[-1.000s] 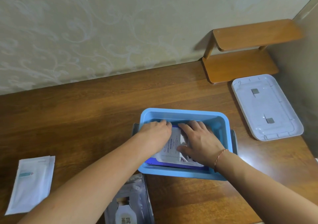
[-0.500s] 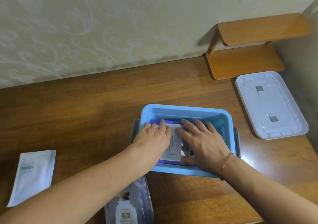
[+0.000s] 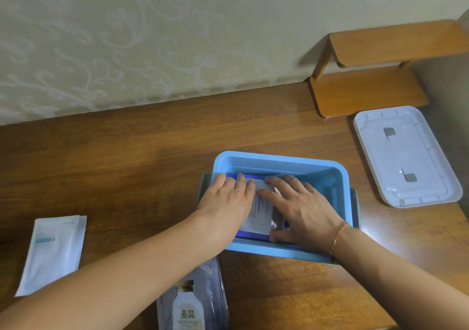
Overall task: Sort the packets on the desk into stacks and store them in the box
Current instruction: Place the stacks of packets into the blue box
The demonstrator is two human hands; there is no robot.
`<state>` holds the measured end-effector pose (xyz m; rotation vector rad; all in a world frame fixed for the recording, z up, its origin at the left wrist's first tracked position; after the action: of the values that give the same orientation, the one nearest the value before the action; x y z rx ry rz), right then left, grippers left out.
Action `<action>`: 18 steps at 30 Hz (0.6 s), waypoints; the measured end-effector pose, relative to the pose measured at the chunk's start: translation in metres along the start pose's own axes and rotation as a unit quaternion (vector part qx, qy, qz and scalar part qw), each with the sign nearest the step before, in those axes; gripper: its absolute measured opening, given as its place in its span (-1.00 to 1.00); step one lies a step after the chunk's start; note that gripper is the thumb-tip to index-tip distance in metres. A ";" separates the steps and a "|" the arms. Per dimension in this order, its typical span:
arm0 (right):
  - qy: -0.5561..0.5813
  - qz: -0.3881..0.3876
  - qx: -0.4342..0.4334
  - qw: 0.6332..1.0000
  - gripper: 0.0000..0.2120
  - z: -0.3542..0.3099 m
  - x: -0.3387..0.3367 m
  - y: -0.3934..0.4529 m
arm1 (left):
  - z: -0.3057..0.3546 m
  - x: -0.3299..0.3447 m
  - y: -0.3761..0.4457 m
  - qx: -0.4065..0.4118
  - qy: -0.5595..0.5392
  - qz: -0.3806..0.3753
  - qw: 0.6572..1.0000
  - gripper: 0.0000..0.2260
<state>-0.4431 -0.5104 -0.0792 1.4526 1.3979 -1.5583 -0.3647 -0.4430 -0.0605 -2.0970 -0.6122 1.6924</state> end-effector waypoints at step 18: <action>0.398 0.256 -0.105 0.875 -0.96 -0.074 -0.087 -0.114 | -0.082 0.135 -0.162 -0.392 -0.570 0.346 0.634 -0.75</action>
<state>-0.5023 -0.4294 0.0470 2.2099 1.3501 -0.4470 -0.2761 -0.2353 -0.0657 -1.3557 -1.0858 3.8259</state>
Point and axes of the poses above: each hand's wrist, its own y-axis towards the middle knuckle, its own x-axis out of the palm, z = x × y, the point moved 8 cm from there along y, towards the middle knuckle, and after that the axes turned 5 degrees about x, right-handed, at the moved point
